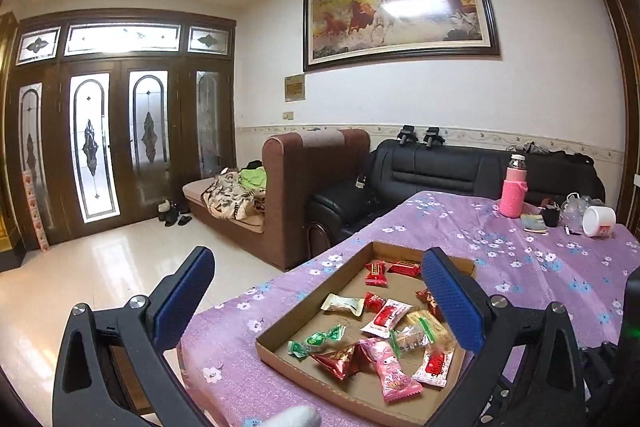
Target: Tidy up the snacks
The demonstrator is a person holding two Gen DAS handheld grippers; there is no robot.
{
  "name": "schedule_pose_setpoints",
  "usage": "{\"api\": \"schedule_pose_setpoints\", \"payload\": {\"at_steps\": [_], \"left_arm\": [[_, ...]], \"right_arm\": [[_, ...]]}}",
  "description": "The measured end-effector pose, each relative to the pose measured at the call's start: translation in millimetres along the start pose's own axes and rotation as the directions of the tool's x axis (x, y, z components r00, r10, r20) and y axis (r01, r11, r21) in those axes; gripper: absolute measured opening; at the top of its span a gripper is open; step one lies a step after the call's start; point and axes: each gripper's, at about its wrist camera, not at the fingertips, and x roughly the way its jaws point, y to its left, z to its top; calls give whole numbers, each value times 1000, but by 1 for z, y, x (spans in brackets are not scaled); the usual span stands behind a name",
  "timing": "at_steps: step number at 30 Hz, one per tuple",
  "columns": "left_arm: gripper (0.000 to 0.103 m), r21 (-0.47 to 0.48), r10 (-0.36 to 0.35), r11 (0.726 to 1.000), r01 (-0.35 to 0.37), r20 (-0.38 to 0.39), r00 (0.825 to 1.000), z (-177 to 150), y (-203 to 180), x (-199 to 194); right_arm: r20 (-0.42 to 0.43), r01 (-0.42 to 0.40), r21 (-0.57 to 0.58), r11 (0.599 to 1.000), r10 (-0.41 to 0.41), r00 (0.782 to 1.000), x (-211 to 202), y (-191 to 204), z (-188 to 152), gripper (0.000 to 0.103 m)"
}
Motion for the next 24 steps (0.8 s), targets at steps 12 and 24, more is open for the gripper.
{"api": "schedule_pose_setpoints", "payload": {"at_steps": [12, 24], "left_arm": [[103, -110, -164, 984, 140, -250, 954, -7, 9, 32], [103, -106, -178, 983, 152, -304, 936, -20, 6, 45]], "right_arm": [[-2, 5, -31, 1000, -5, 1000, -5, 10, -6, 79], [-31, -14, -65, 998, 12, 999, 5, 22, -12, 80]]}}
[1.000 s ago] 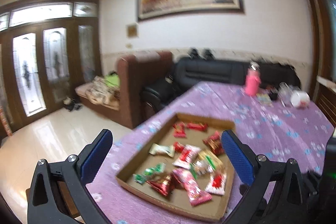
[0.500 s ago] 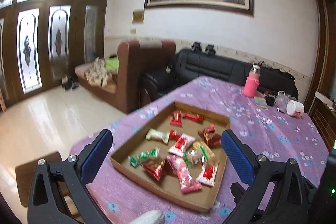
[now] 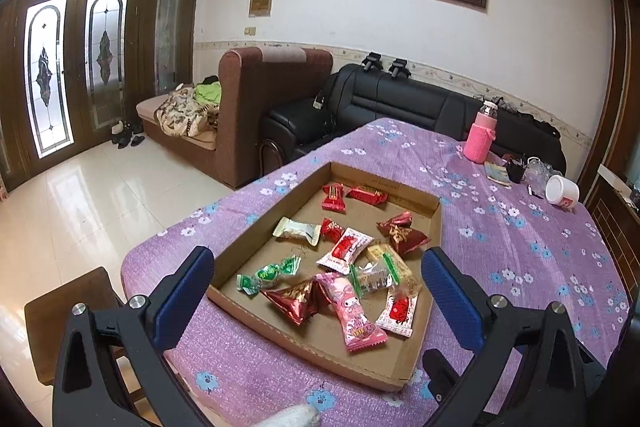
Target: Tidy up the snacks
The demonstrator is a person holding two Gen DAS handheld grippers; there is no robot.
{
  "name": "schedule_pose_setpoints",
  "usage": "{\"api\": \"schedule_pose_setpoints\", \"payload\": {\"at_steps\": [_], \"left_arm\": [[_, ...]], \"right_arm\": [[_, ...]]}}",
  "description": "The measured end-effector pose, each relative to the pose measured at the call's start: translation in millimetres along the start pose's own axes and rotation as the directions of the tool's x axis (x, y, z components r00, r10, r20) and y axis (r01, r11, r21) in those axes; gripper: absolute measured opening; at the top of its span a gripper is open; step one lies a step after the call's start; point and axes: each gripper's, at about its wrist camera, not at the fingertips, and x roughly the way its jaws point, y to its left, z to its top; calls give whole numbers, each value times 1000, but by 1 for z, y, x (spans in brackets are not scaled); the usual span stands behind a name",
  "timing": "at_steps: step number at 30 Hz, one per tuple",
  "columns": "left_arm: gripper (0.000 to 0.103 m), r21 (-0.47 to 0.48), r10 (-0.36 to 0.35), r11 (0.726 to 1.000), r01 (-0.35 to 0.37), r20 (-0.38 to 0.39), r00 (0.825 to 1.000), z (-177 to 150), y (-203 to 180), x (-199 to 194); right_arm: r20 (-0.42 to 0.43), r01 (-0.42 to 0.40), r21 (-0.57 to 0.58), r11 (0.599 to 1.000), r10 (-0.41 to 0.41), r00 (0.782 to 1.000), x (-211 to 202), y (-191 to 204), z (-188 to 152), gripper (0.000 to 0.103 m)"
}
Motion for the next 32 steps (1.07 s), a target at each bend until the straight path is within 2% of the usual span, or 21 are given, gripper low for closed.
{"api": "schedule_pose_setpoints", "payload": {"at_steps": [13, 20, 26, 32], "left_arm": [[103, -38, -12, 999, 9, -72, 997, -4, 9, 18], [103, -26, 1, 1000, -3, -72, 997, -6, 9, 22], [103, -38, 18, 999, -21, -80, 997, -7, 13, 25], [103, -27, 21, 999, -24, -122, 992, -9, 13, 30]], "right_arm": [[-33, -23, -36, 999, 22, 999, 12, 14, -5, 80], [-47, -22, -32, 999, 21, 999, 17, 14, -7, 80], [-48, -23, -60, 998, 20, 999, 19, 20, -9, 80], [-35, -27, -82, 996, 24, 999, 17, 24, -10, 80]]}}
